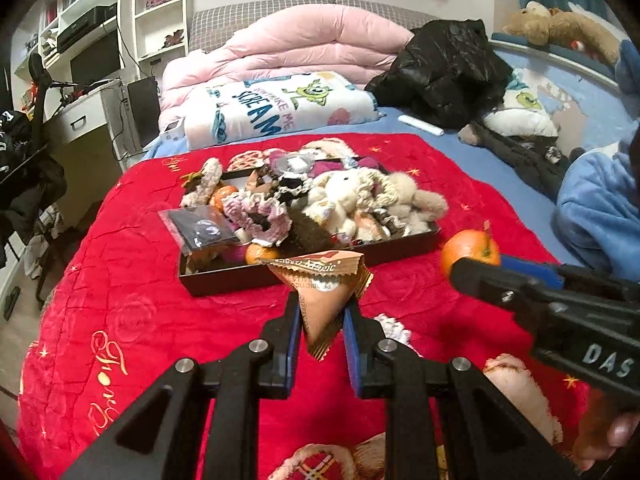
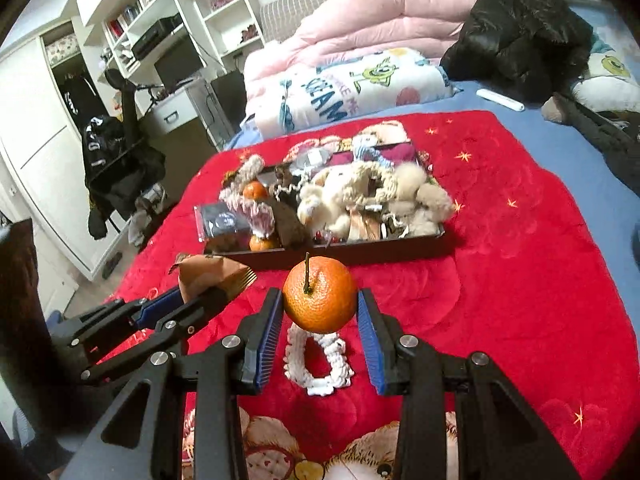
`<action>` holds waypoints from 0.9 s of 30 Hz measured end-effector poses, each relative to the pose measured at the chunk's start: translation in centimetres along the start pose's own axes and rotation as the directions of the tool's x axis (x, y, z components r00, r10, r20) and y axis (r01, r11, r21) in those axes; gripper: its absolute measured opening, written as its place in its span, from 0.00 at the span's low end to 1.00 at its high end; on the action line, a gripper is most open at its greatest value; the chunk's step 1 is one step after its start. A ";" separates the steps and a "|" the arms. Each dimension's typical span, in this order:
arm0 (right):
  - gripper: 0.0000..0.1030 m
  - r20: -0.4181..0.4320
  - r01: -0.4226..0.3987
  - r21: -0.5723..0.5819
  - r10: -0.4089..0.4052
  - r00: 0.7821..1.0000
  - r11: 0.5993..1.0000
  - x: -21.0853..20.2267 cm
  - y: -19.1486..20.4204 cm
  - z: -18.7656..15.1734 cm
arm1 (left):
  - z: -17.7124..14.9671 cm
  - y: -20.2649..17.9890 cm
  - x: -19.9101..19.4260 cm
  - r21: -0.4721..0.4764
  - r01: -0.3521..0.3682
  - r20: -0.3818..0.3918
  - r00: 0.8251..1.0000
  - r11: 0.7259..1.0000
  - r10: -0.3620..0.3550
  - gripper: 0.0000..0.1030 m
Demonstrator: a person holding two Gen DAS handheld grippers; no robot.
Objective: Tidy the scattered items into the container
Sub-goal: 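Lift and carry the packet and orange toward the tray with both tools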
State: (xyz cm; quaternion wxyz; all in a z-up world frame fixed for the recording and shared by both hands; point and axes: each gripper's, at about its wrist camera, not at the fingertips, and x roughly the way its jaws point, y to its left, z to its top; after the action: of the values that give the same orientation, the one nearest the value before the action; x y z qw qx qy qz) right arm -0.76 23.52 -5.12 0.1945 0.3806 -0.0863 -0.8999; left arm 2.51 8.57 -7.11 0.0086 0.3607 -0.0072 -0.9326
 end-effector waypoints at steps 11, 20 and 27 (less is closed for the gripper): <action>0.35 -0.002 -0.015 0.005 0.015 1.000 1.000 0.0 0.1 -0.1 | -0.2 0.6 -0.4 -0.029 0.005 0.015 1.000 1.000 -0.004 0.20; 0.35 0.021 0.005 -0.023 -0.004 1.000 1.000 -0.6 0.4 0.2 | 0.4 1.8 -0.7 -0.086 0.018 0.019 1.000 0.996 -0.016 0.20; 0.35 0.034 -0.010 -0.032 0.011 0.999 0.999 -1.1 0.7 0.8 | 1.5 2.0 -1.5 -0.083 0.029 0.031 0.999 0.996 -0.026 0.20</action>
State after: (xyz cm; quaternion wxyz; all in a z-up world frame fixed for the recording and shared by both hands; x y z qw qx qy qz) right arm -0.43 23.31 -3.58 0.2039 0.3617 -0.0774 -0.9064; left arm 2.65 6.64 -4.96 0.0108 0.3463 0.0367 -0.9373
